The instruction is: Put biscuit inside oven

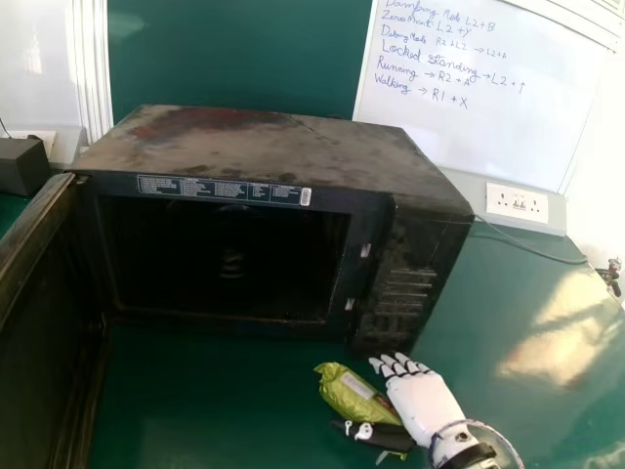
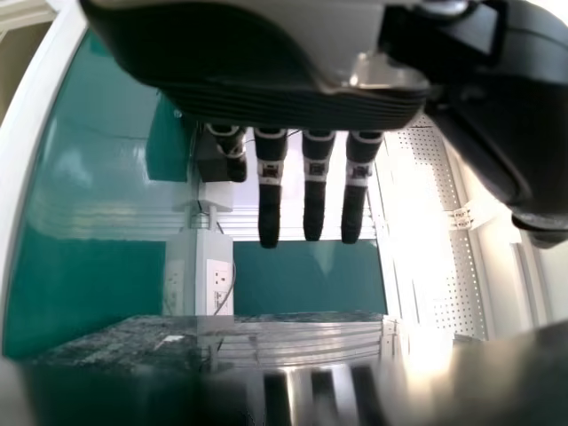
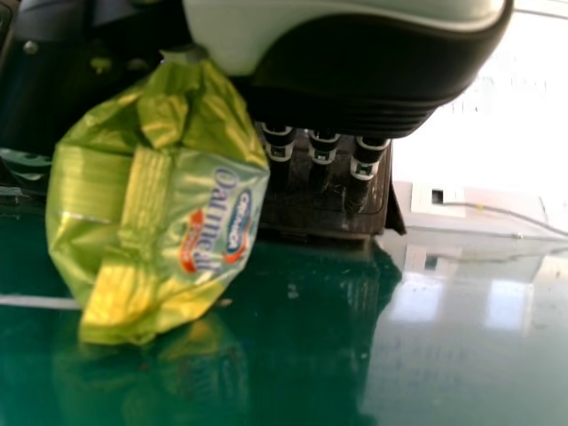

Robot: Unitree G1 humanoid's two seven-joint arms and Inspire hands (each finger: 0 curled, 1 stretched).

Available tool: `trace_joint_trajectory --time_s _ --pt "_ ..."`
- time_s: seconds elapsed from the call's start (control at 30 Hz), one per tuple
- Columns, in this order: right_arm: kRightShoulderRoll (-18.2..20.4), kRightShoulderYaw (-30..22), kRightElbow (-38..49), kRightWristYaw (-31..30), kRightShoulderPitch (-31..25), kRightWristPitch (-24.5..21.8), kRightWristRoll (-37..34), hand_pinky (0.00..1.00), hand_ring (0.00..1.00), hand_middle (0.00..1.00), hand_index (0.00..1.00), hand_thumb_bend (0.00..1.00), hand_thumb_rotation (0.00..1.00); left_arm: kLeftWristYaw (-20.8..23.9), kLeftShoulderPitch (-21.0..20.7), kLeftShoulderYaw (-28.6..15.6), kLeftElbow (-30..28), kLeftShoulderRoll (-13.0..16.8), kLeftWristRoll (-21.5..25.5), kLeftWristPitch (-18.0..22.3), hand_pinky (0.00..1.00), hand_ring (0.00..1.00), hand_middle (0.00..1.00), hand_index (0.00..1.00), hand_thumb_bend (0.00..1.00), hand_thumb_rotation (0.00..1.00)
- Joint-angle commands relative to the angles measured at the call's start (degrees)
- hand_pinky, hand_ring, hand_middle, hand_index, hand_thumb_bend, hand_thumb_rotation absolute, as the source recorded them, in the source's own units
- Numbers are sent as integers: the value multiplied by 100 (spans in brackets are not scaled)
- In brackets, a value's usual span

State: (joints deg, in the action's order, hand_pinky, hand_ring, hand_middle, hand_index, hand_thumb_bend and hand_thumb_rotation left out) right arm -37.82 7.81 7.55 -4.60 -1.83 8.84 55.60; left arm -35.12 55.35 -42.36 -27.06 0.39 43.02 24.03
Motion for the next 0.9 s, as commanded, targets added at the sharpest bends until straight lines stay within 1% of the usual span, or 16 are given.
trace_joint_trajectory --time_s 0.0,0.1,0.17,0.3,0.43,0.53,0.7,0.77,0.87 --pt "-77 54 -1 -181 -86 -54 -59 84 98 100 100 100 89 49 0 -29 -44 -7 -80 91 73 75 84 81 98 58" --pt "-198 16 131 -428 -132 -74 -120 83 98 100 100 100 88 33 -3 -12 -23 18 -37 103 73 74 84 81 97 57" --pt "-289 -29 244 -679 -161 -100 -206 83 97 100 100 100 88 54 2 -1 -40 13 -30 99 74 75 85 82 96 58" --pt "-519 -141 480 -1423 -174 -165 -617 84 98 100 100 100 88 59 17 20 -80 27 -18 69 74 76 85 82 96 59" --pt "-679 -204 818 -2061 -173 -334 -818 84 98 100 100 100 88 114 9 33 -115 21 -75 56 70 74 84 80 98 59" --pt "-749 -216 991 -2315 -185 -410 -834 82 97 100 100 100 89 164 -7 24 -127 10 -158 89 70 74 84 80 98 59" --pt "-879 -280 1218 -2602 -214 -452 -836 73 95 100 100 100 86 183 1 24 -145 6 -230 132 71 75 84 80 97 60" --pt "-907 -324 1282 -2646 -232 -450 -828 73 94 100 100 100 83 196 17 40 -167 2 -206 97 70 75 84 80 97 61" --pt "-900 -398 1355 -2675 -272 -473 -862 68 91 100 98 98 71 279 126 100 -305 -23 -55 -118 70 75 84 80 96 60"
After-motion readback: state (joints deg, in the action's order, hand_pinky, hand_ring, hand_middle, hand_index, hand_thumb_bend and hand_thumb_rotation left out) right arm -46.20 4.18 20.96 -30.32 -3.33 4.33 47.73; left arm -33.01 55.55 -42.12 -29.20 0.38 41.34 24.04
